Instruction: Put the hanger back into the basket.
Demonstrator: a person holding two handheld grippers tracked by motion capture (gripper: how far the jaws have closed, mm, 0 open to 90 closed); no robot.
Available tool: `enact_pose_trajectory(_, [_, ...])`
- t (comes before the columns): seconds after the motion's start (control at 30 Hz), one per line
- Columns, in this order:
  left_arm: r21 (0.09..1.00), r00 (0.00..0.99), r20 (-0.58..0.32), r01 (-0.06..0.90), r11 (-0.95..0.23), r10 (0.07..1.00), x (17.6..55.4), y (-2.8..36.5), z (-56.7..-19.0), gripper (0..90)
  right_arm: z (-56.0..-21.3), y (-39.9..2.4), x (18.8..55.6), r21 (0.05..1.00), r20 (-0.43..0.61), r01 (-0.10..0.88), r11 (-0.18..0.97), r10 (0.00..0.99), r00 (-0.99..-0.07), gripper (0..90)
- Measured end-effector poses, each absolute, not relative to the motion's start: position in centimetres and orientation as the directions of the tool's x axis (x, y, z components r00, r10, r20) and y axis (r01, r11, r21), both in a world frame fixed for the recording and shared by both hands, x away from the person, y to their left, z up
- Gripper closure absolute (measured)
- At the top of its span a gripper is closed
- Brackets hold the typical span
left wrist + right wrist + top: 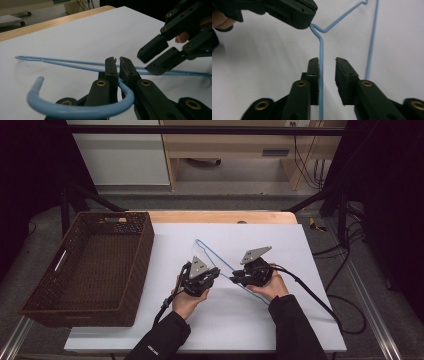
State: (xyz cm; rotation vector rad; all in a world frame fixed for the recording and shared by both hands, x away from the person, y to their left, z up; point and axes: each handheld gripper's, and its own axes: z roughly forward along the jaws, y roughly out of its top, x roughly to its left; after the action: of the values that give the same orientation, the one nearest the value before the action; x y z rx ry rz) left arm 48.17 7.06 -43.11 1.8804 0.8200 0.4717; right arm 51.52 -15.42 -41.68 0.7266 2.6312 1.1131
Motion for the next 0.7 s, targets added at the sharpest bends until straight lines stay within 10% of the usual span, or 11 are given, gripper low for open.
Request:
enact_pose_trajectory(0.23, [0.897, 0.691, -0.034, 0.341, -0.283, 0.722, 48.2, 7.1, -43.0, 85.1, -41.1, -15.3, 49.9, 0.681, -0.096, 0.374, 0.63, 0.582, -0.807, 47.3])
enact_pose_trajectory(0.7, [0.897, 0.691, -0.028, 0.337, -0.287, 0.722, 48.2, 6.6, -42.6, 85.1, -42.6, -13.6, 49.9, 0.629, -0.089, 0.414, 0.658, 0.59, -0.802, 71.0])
